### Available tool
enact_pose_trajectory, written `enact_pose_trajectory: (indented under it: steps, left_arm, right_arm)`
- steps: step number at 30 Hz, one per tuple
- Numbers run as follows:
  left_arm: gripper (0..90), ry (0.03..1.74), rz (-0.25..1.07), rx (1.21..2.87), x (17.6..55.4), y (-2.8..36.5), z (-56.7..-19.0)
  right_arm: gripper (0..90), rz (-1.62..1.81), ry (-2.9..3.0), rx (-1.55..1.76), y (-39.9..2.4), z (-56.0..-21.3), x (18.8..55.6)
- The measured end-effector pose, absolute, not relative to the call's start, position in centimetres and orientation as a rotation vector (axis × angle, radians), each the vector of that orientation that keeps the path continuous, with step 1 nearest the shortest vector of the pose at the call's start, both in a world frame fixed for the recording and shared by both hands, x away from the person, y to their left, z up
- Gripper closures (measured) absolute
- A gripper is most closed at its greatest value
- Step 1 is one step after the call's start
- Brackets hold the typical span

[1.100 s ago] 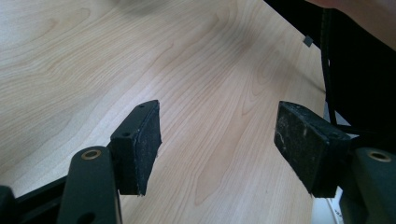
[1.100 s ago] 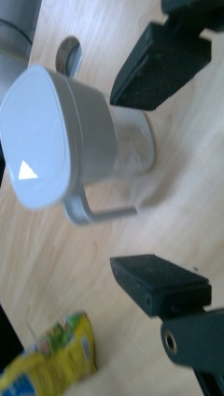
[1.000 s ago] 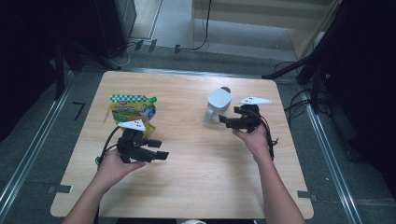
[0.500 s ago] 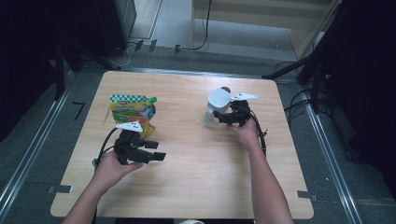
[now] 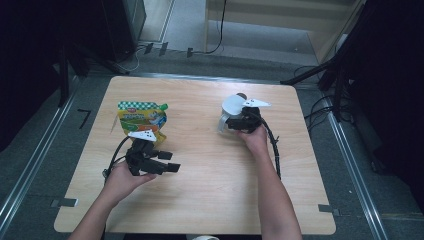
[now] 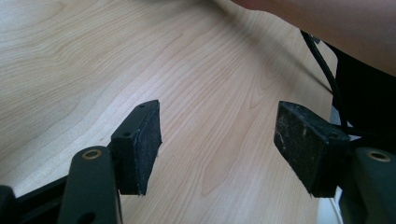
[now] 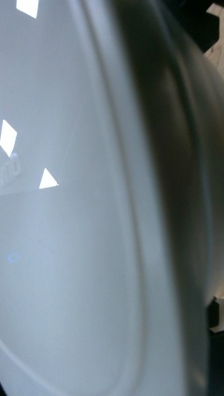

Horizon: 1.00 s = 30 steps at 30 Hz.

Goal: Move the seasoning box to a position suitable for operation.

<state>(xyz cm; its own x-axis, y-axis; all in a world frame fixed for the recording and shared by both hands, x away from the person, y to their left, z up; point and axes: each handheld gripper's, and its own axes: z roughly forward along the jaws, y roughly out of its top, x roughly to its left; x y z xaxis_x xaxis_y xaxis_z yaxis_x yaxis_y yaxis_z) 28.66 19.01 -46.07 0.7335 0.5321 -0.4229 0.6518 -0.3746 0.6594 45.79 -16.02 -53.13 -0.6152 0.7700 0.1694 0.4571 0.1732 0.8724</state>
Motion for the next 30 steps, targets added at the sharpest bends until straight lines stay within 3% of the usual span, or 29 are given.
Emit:
enact_pose_trajectory:
  steps: [30]
  left_arm:
    - [32.8,0.879,-0.194,2.078,28.9,18.3,-46.3]
  right_arm:
    - [13.0,1.474,2.0,1.217,-16.5,-52.8,44.0]
